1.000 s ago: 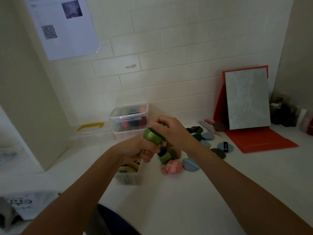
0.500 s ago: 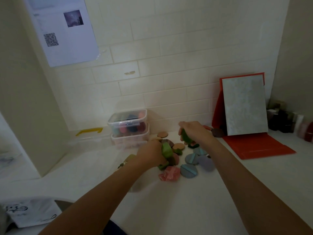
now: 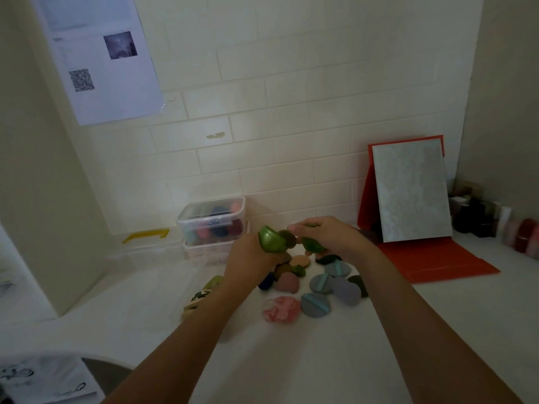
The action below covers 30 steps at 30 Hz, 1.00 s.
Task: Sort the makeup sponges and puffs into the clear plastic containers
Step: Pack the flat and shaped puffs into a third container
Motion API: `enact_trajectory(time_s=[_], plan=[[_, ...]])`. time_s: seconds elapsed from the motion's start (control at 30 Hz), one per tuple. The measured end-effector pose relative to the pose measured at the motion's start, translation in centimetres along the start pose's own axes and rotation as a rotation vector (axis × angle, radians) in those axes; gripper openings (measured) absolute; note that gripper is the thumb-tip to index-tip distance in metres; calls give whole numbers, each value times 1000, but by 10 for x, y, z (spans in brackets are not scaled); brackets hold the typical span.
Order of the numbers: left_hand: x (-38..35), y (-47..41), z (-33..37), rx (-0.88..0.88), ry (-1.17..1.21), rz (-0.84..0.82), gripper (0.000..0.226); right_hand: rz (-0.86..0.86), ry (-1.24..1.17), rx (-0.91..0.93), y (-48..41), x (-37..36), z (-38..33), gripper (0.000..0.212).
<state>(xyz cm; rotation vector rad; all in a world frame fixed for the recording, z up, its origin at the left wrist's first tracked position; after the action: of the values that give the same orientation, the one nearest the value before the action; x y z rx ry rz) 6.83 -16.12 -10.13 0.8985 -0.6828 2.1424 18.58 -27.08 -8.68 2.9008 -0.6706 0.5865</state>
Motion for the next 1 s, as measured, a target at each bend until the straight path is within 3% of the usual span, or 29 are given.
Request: enact_trajectory(time_s=[0.1, 0.27, 0.33, 0.43, 0.5, 0.6, 0.87, 0.93, 1.0], plan=[[-7, 8, 15, -34, 128, 68, 20, -39, 3, 76, 10, 11, -6, 28], [-30, 14, 33, -101, 384, 107, 35, 55, 74, 121, 13, 34, -1, 23], [-39, 11, 30, -87, 468, 113, 32, 143, 69, 114, 12, 41, 3, 22], [-58, -3, 14, -21, 483, 59, 54, 388, 52, 153, 14, 53, 5, 26], [-65, -8, 7, -1, 479, 28, 56, 464, -17, 229, 19, 59, 0, 25], [-65, -4, 10, -42, 498, 91, 45, 333, -76, 314, 23, 57, -9, 18], [-70, 6, 2, -106, 603, 42, 67, 119, 94, 238, 5, 34, -4, 23], [-64, 10, 2, -133, 615, 32, 59, 68, 125, 211, 2, 28, -1, 23], [-61, 10, 3, -180, 637, 33, 37, -12, 127, 192, 2, 19, 2, 27]])
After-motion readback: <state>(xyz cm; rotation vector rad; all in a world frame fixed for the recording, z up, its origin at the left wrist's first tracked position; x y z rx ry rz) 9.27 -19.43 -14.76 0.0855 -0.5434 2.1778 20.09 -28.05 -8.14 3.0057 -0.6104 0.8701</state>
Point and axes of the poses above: each hand's wrist, its own y-axis away from the middle knuckle, its own x-axis out of the back of the hand, z = x × y, the point moved 4 cm from there along -y, towards the middle knuckle, and after that the axes turned 9 degrees about -z, right-handed, at the moved point
